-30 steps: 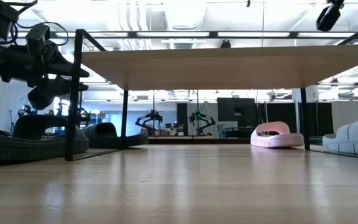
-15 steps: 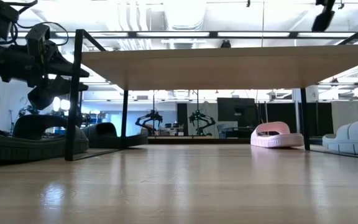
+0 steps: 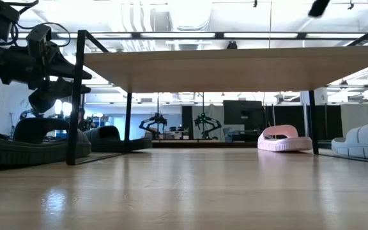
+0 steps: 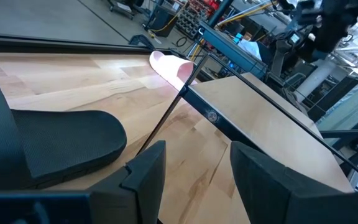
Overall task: Pick and place slides into the shelf
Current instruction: Put the top pink slide under the shelf
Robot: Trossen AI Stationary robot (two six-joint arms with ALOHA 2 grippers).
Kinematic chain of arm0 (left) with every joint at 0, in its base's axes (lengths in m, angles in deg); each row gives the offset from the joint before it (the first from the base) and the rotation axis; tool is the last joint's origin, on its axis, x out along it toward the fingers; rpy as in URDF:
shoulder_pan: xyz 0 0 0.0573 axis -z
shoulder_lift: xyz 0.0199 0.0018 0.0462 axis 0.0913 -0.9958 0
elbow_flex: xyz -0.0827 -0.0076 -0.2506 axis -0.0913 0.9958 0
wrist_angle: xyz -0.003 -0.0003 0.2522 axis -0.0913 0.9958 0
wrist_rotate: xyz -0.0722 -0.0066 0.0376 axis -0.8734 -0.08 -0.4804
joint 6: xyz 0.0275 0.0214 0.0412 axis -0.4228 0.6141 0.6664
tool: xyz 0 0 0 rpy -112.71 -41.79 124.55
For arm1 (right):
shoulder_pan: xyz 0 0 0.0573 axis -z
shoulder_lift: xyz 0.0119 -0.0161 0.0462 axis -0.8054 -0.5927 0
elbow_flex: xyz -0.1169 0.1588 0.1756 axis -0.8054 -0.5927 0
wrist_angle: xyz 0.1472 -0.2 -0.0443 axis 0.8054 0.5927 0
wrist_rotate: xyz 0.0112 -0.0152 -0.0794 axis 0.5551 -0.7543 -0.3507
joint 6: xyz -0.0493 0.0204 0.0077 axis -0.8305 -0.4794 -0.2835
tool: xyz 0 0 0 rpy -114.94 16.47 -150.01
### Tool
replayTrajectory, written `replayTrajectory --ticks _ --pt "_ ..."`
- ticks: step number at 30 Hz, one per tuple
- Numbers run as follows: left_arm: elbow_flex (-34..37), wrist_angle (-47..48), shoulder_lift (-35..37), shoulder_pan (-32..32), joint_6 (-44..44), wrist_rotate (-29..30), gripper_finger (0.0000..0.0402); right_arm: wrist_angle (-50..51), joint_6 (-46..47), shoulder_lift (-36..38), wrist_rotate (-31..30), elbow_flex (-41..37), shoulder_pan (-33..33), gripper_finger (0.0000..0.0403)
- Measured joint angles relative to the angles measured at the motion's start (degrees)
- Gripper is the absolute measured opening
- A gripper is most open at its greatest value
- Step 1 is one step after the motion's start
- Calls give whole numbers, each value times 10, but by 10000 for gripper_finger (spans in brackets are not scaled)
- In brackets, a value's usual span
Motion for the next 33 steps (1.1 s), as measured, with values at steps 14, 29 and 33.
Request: replayTrajectory --ticks 14,29,33 --pt "0 0 0 0 0 0 166 672 -76 -38 -171 237 178 105" --pt "0 0 0 0 0 0 166 908 -128 -295 -149 395 311 171" --pt "0 0 0 0 0 0 166 986 -115 -357 -149 435 331 196"
